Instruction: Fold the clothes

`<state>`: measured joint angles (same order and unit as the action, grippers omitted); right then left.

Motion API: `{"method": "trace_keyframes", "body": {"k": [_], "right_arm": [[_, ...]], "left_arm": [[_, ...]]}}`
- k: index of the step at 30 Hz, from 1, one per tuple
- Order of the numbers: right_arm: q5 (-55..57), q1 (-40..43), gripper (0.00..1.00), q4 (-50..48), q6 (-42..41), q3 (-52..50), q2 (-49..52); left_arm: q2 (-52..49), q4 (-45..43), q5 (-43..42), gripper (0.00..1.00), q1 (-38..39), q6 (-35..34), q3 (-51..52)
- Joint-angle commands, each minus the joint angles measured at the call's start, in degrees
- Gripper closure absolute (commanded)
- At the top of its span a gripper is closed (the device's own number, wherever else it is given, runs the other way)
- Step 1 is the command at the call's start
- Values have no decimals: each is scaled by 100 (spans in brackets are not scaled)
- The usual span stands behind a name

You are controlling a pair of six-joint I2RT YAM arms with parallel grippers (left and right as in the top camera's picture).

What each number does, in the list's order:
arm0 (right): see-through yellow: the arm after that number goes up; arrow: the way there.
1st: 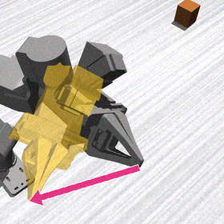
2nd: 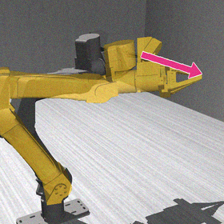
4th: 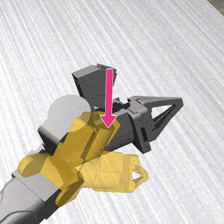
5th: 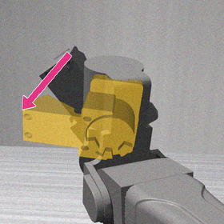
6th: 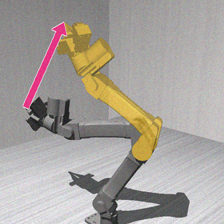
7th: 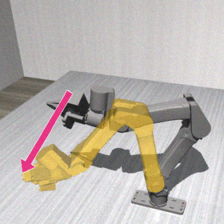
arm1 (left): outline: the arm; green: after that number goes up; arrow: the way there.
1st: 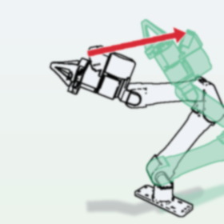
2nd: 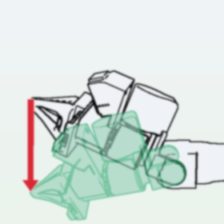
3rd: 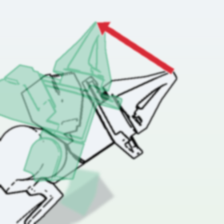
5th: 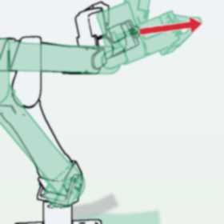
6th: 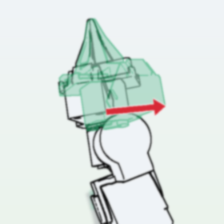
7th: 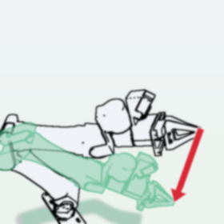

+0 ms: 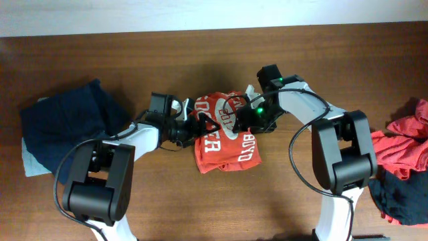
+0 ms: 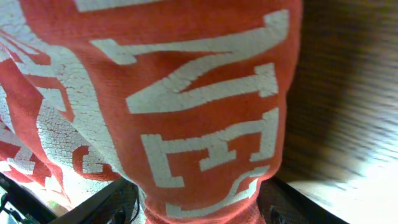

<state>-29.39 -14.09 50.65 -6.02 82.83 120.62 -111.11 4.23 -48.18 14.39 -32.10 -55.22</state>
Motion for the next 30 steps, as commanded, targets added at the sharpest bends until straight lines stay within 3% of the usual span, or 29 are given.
{"method": "trace_keyframes", "body": {"k": [1,3,8,11,15,19,23,30], "right_arm": [[-11,-192,32,-2,-28,-44,170],[-11,-192,32,11,-28,-44,170],[-11,-203,32,35,-28,-44,170],[-9,-201,36,142,-26,-44,170],[13,-114,46,404,282,-35,105],[33,404,47,708,280,-9,-297],[28,1062,47,787,278,-7,-841],[31,1517,46,837,278,-9,-1095]], "left_arm": [[-317,-37,575,11,278,197,205],[-321,-188,573,23,345,199,203],[-321,-350,573,81,367,240,203],[-321,-385,407,100,367,472,203],[-293,-393,-33,100,328,870,146],[107,-68,-26,100,225,1147,-48],[896,573,859,100,195,1574,-275],[1078,590,905,100,195,1593,-284]]}}
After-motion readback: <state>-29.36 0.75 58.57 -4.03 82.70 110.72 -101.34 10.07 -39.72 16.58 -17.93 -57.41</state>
